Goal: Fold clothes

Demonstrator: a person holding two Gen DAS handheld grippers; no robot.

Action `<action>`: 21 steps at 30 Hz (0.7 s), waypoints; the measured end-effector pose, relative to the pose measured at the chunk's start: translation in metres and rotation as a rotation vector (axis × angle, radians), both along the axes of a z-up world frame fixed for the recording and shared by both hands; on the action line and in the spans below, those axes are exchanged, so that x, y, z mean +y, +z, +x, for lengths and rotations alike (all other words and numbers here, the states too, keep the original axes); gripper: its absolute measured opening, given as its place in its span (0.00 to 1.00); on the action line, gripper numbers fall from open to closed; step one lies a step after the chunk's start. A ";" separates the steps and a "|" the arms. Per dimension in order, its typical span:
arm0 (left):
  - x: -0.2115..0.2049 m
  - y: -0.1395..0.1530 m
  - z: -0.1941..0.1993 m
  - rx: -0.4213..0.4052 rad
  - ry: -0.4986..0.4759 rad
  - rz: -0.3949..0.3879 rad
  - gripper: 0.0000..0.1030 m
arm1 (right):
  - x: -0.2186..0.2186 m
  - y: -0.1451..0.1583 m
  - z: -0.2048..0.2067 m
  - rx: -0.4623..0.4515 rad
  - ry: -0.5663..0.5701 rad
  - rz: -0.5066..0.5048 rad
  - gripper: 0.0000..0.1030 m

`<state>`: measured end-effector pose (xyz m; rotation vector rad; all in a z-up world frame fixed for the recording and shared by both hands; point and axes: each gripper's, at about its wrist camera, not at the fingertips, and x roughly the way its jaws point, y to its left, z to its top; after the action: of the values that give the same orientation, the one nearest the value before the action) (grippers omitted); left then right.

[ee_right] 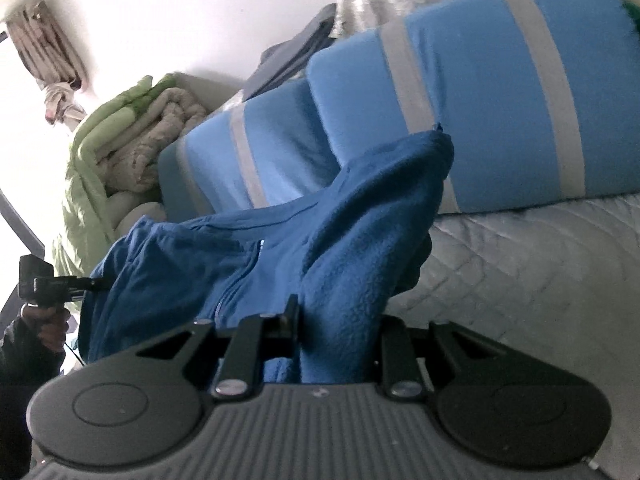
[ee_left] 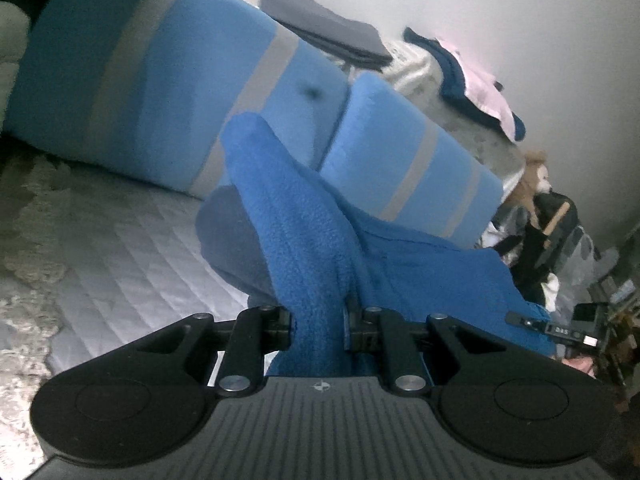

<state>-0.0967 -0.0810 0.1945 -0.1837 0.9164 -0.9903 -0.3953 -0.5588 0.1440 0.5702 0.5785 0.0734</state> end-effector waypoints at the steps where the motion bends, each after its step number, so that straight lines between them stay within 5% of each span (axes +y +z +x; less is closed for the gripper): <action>1: 0.006 0.002 0.002 -0.002 0.010 0.001 0.18 | 0.005 0.002 0.003 -0.002 0.007 -0.001 0.20; 21: 0.120 0.036 0.067 -0.046 0.230 0.069 0.18 | 0.113 -0.008 0.085 -0.018 0.196 0.034 0.20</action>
<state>-0.0294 0.0387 0.2304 -0.2025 0.8648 -0.7465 -0.3103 -0.4462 0.1360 0.5436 0.6159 0.2738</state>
